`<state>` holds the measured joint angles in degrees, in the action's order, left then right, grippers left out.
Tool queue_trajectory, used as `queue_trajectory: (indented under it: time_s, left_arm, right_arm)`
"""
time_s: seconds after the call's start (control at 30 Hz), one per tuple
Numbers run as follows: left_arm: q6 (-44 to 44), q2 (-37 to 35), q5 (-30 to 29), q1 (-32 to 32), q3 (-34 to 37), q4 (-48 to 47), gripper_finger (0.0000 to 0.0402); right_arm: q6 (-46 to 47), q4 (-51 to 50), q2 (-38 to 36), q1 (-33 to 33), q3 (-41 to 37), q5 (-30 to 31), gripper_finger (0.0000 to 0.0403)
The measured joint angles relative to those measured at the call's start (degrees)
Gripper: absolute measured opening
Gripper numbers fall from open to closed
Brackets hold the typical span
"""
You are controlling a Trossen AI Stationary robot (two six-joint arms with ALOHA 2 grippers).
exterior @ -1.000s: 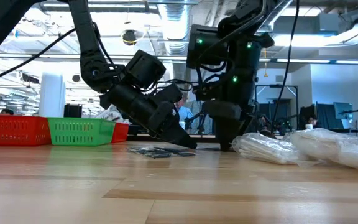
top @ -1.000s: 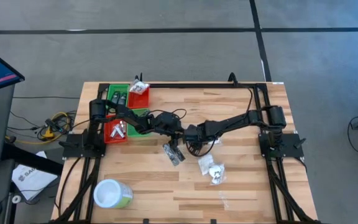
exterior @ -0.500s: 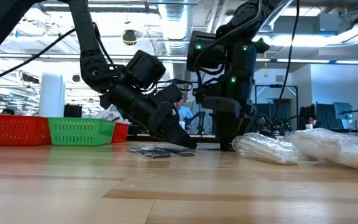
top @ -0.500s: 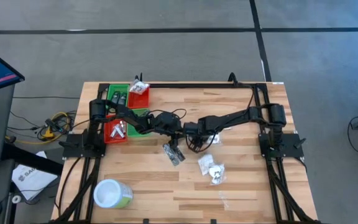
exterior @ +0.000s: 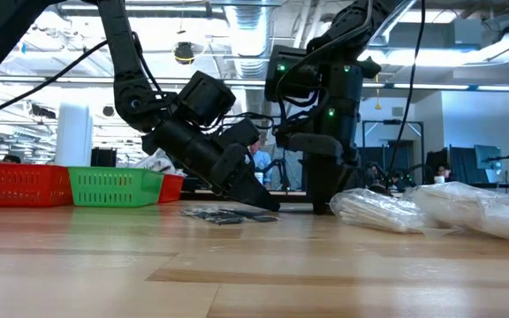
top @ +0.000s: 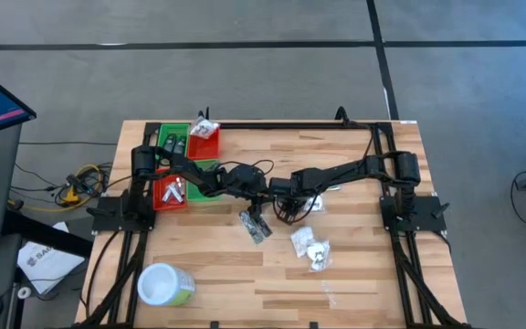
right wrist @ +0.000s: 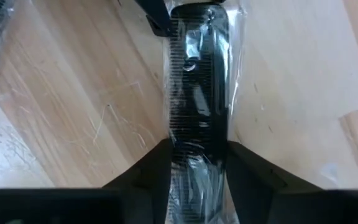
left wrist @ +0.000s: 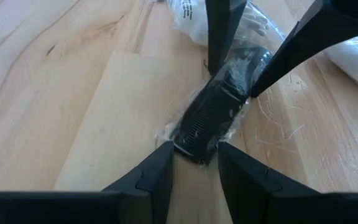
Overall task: Pick & Place Travel size toiletries
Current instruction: Put the black comb into the bottom green bin
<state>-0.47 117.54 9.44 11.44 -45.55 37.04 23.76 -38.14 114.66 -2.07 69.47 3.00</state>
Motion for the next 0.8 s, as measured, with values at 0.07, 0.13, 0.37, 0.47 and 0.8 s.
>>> queue_trajectory:
  time_s: [0.07, 0.13, 0.37, 0.47, 0.8]
  left_arm:
    - [0.0, 0.0, 0.0, 0.0, 0.0, 0.0, 0.0121]
    - [0.1, 0.0, 0.0, 0.0, 0.0, 0.2, 0.0121]
    - [0.1, 0.0, 0.2, 0.5, 0.0, 0.8, 0.0121]
    - [0.0, 0.0, 0.2, 0.8, 0.0, 0.9, 0.0121]
    - [0.0, -0.2, 0.1, 0.9, 0.0, 0.9, 0.0121]
  right_arm:
    - [-0.3, 0.0, 0.0, 0.0, 0.0, 0.0, 0.0108]
    - [-0.4, 0.0, 0.0, 0.1, 0.0, 0.0, 0.0094]
    - [-0.3, -0.1, 0.0, 0.1, 0.0, -0.2, 0.0084]
    - [-0.3, -0.3, -0.2, 0.1, 0.1, -0.2, 0.0083]
    - [-0.2, -4.1, 0.4, 0.5, 3.2, -1.3, 0.0080]
